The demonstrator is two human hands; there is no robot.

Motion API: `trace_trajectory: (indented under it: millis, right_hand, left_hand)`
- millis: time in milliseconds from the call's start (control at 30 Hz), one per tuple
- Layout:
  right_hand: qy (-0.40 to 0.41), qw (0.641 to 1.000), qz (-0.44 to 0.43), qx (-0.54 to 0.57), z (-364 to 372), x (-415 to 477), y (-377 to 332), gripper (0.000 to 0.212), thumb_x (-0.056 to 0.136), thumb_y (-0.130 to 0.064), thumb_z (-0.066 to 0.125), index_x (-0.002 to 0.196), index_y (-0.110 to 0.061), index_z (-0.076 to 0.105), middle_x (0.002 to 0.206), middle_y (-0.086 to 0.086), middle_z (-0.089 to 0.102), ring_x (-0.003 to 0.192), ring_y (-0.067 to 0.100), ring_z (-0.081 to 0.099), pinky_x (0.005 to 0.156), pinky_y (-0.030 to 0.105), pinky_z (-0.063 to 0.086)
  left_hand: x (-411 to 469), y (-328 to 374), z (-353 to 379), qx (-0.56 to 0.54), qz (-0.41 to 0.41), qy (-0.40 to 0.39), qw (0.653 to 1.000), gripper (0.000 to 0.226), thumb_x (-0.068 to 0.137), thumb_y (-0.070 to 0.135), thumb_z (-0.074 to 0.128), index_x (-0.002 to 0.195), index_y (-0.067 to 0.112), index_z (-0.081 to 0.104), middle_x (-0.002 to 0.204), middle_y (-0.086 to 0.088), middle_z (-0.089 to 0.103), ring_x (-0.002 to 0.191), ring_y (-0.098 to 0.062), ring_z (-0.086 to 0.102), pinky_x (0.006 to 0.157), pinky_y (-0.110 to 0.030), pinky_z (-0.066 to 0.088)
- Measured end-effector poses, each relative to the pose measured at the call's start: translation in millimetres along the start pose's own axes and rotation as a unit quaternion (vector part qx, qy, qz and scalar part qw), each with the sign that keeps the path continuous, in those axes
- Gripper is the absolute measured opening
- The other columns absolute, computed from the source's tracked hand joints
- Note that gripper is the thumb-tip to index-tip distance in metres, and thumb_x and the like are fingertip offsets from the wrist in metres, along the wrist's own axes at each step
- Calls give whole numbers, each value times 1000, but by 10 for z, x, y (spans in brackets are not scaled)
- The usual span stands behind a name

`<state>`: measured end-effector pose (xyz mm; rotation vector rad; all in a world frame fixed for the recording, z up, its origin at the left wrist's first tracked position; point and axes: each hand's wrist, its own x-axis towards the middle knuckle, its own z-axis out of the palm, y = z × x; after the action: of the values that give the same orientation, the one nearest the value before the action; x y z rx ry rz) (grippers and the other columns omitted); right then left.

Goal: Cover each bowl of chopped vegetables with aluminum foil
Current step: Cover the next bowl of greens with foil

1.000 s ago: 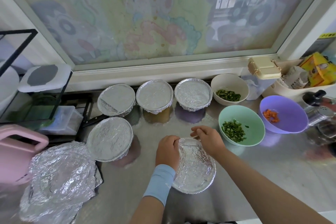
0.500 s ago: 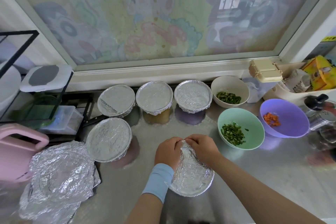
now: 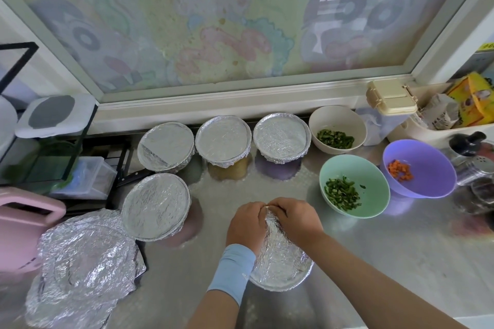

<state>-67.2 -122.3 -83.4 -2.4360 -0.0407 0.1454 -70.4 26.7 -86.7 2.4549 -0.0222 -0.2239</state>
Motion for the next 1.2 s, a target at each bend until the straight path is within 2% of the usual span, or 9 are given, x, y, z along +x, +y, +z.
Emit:
trace_trajectory:
  millis: [167, 300, 467, 567, 767, 867, 1000, 1100, 1200]
  right_hand:
    - [29, 999, -31, -4, 30, -27, 12, 15, 90, -29, 65, 104, -28, 71, 98, -12, 72, 87, 10, 65, 78, 28, 50]
    - [24, 1000, -11, -4, 6, -25, -8, 10, 89, -34, 66, 94, -33, 75, 88, -16, 73, 80, 6, 63, 68, 16, 41]
    - [38, 999, -18, -22, 13, -49, -17, 10, 91, -33, 65, 89, -31, 74, 78, -12, 72, 71, 11, 63, 64, 25, 45]
    - [47, 998, -31, -38, 9, -36, -16, 10, 90, -32, 65, 89, -30, 74, 78, -12, 72, 70, 13, 65, 64, 25, 45]
    - [-3, 998, -63, -16, 67, -27, -67, 15, 91, -34, 58, 99, -31, 70, 92, -12, 72, 80, 15, 67, 75, 34, 53]
    - [-17, 1000, -6, 15, 36, -14, -72, 12, 92, -33, 63, 97, -34, 73, 89, -16, 73, 81, 8, 65, 77, 28, 51]
    - [-32, 999, 1, 3, 30, -10, -75, 14, 93, -36, 60, 98, -34, 72, 92, -16, 74, 86, 10, 66, 80, 30, 51]
    - [-43, 999, 1, -16, 40, -5, -53, 17, 95, -40, 55, 101, -35, 71, 93, -14, 74, 87, 14, 66, 80, 33, 52]
    - [-52, 998, -8, -39, 31, 13, -71, 20, 97, -40, 52, 104, -33, 69, 95, -11, 74, 89, 18, 66, 80, 33, 52]
  left_hand:
    - [-36, -21, -7, -29, 14, 40, 999, 23, 100, 25, 48, 108, 23, 69, 103, 9, 67, 96, -11, 58, 85, -24, 45]
    - [-14, -21, -19, -41, 10, 27, 999, 24, 100, 25, 48, 106, 22, 71, 100, 7, 70, 91, -12, 60, 81, -24, 45]
    - [-20, -26, -57, -36, 7, 7, 999, 25, 102, 27, 46, 112, 21, 69, 104, 5, 71, 93, -14, 62, 83, -25, 47]
    - [-105, -53, -123, -97, -20, 7, 995, 23, 99, 33, 52, 117, 25, 65, 106, 14, 69, 97, -7, 62, 89, -23, 47]
    - [-212, -84, -120, -165, -84, 10, 983, 19, 99, 25, 53, 101, 26, 71, 75, 16, 66, 71, 4, 60, 65, -5, 40]
    - [-195, -74, -119, -176, -94, 5, 980, 20, 100, 27, 51, 100, 26, 71, 77, 14, 68, 70, 2, 61, 64, -5, 41]
    - [-200, -87, -114, -176, -105, -3, 979, 22, 101, 30, 48, 91, 30, 68, 66, 9, 64, 61, -2, 57, 59, -10, 39]
    - [-187, -88, -132, -170, -102, -25, 980, 25, 102, 29, 45, 92, 30, 68, 70, 10, 64, 67, -3, 58, 67, -17, 40]
    - [-193, -102, -135, -134, -70, 10, 988, 25, 101, 26, 46, 113, 23, 68, 103, 12, 66, 97, -5, 58, 89, -18, 40]
